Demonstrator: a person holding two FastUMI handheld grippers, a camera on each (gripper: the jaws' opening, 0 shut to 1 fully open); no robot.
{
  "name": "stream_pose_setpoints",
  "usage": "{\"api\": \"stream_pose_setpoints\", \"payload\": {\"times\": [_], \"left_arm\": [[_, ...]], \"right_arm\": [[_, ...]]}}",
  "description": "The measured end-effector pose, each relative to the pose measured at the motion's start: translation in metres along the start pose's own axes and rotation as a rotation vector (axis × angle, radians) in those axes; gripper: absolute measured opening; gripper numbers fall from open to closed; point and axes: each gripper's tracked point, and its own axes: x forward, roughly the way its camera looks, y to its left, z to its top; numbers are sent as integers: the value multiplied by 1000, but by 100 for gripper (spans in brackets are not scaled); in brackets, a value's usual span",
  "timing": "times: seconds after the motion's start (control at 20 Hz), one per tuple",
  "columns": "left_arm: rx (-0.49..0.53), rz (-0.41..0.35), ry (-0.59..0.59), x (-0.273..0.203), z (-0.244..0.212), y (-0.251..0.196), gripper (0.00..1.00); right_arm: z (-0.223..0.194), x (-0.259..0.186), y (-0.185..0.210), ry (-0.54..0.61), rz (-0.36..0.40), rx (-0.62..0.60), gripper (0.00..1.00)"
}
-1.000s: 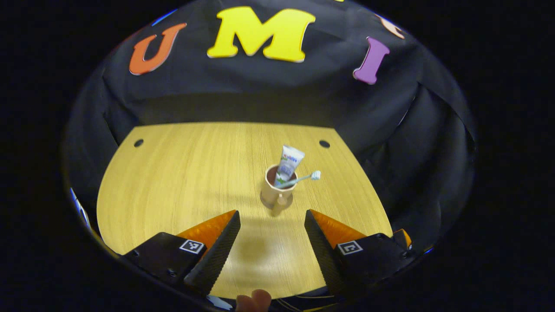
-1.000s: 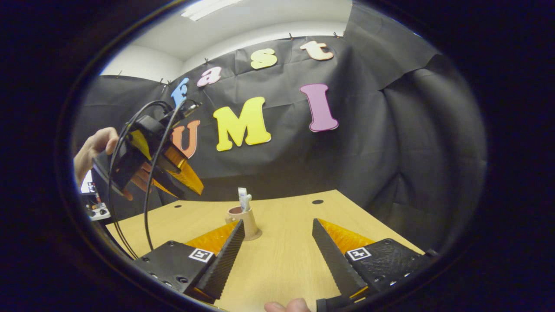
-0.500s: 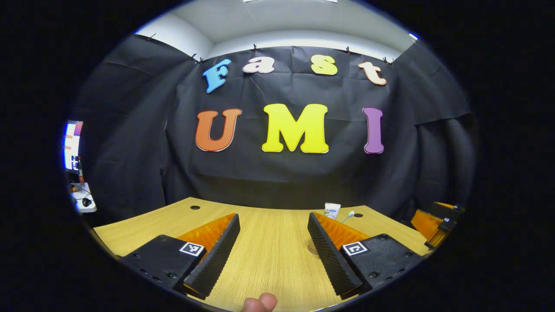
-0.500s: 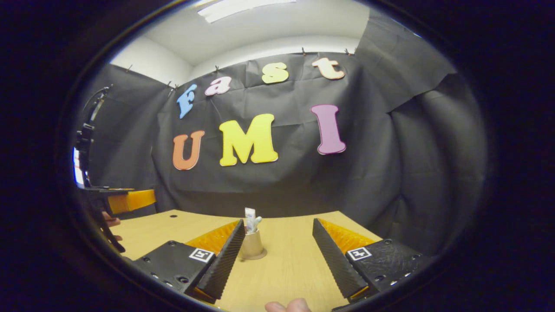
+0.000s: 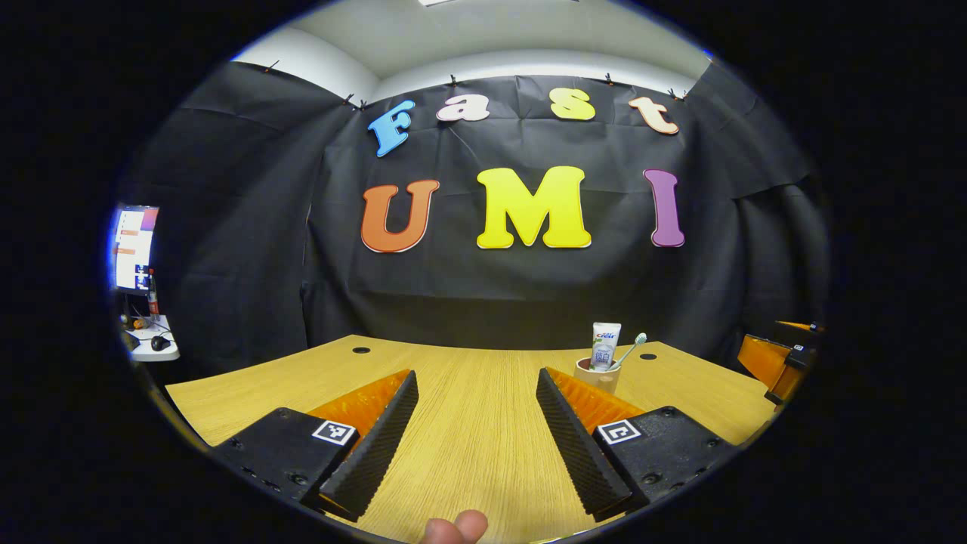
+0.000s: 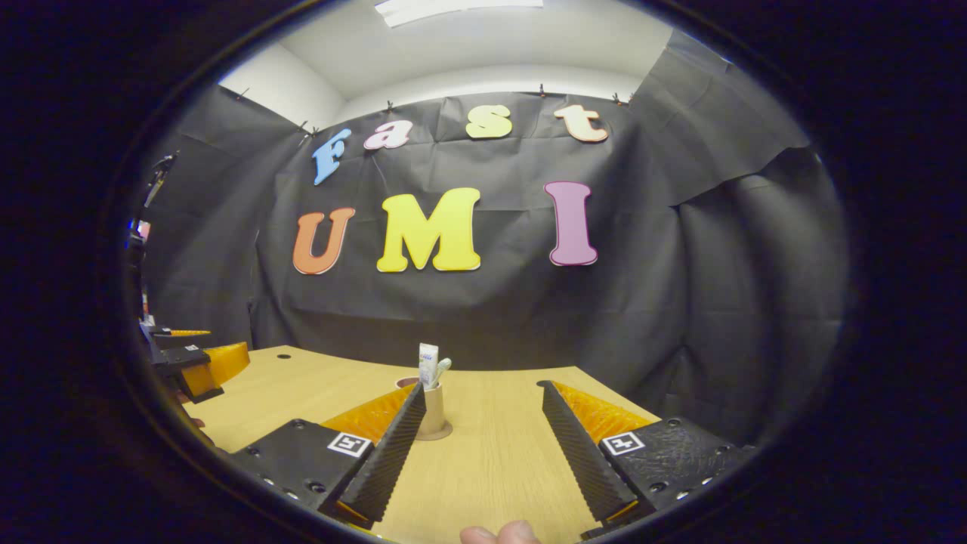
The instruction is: Put the toothbrush and toothpaste on the desktop into the cup, then pick up the cup and place it on the coaster on the desktop.
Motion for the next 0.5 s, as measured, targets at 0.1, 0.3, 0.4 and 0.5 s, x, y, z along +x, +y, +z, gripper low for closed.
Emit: {"api": "stream_pose_setpoints", "payload": {"times": [0.1,0.3,0.4,0.5], "left_arm": [[13,-9,-8,0,1,-2,100],[33,-20,-26,-1,0,-4,100],[37,-18,-27,0,-2,-4,100],[30,-28,-20,0,-5,-5,99]], "right_arm": [[-2,2,0,6,-2,0,95],[-1,2,2,2,-3,-3,95],[-3,1,3,3,-2,-3,95],[-3,1,1,7,-8,1,95]]}}
